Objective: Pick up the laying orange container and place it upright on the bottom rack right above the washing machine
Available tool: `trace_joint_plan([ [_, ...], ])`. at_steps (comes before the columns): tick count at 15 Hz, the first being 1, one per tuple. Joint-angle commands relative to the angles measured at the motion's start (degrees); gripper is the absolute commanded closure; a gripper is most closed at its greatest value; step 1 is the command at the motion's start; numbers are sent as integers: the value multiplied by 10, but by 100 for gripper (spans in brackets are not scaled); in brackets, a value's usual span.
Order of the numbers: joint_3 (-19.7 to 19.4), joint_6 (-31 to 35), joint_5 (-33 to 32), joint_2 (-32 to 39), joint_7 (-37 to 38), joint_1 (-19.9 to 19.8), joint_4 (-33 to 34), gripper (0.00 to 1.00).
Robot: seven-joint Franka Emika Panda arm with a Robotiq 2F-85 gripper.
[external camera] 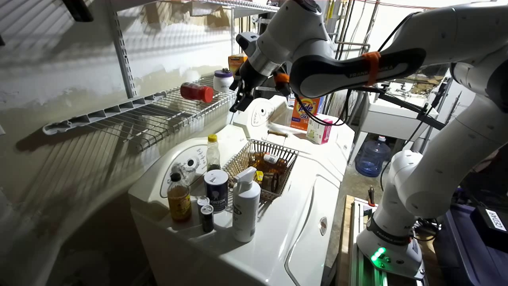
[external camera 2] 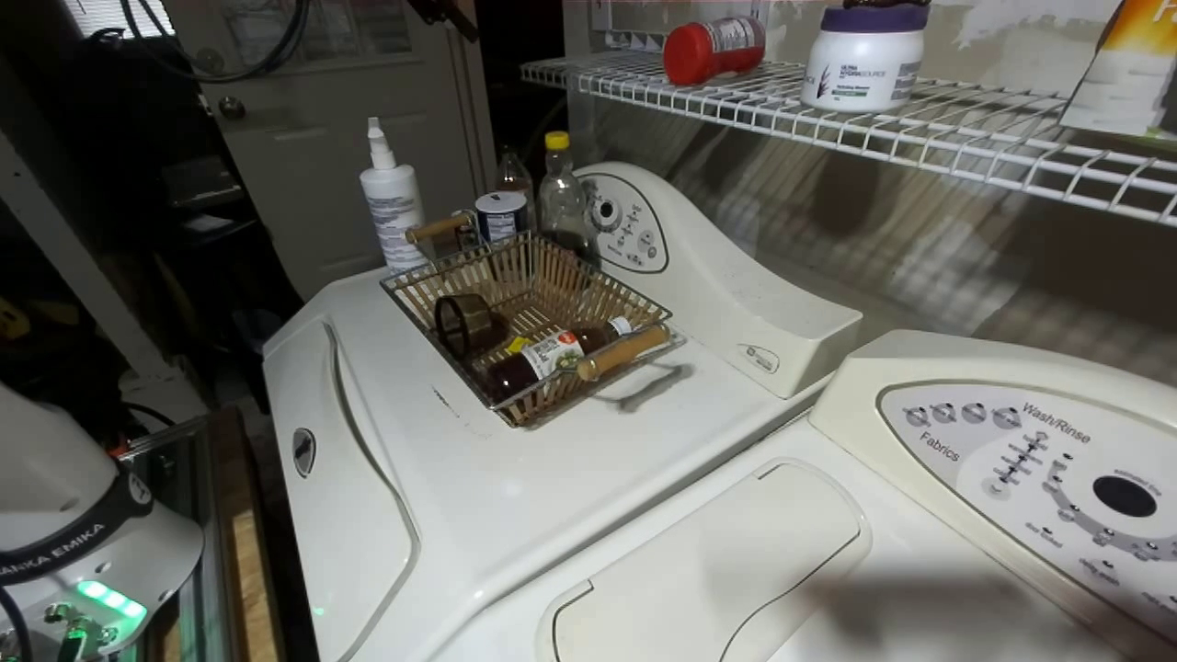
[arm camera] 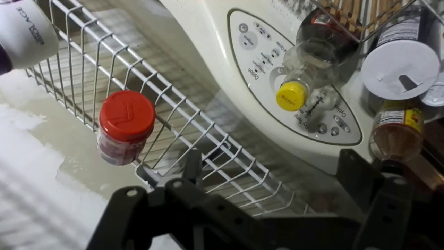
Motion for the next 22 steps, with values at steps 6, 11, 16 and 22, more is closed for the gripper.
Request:
trace_joint_plan([
  [6, -46, 39, 159, 148, -139, 37, 140, 0],
  [11, -35, 46, 152, 152, -128, 26, 135, 0],
  [16, -48, 77, 108, 174, -71, 4, 172, 0],
  [22, -64, 65, 98, 214, 10, -18, 246, 0],
])
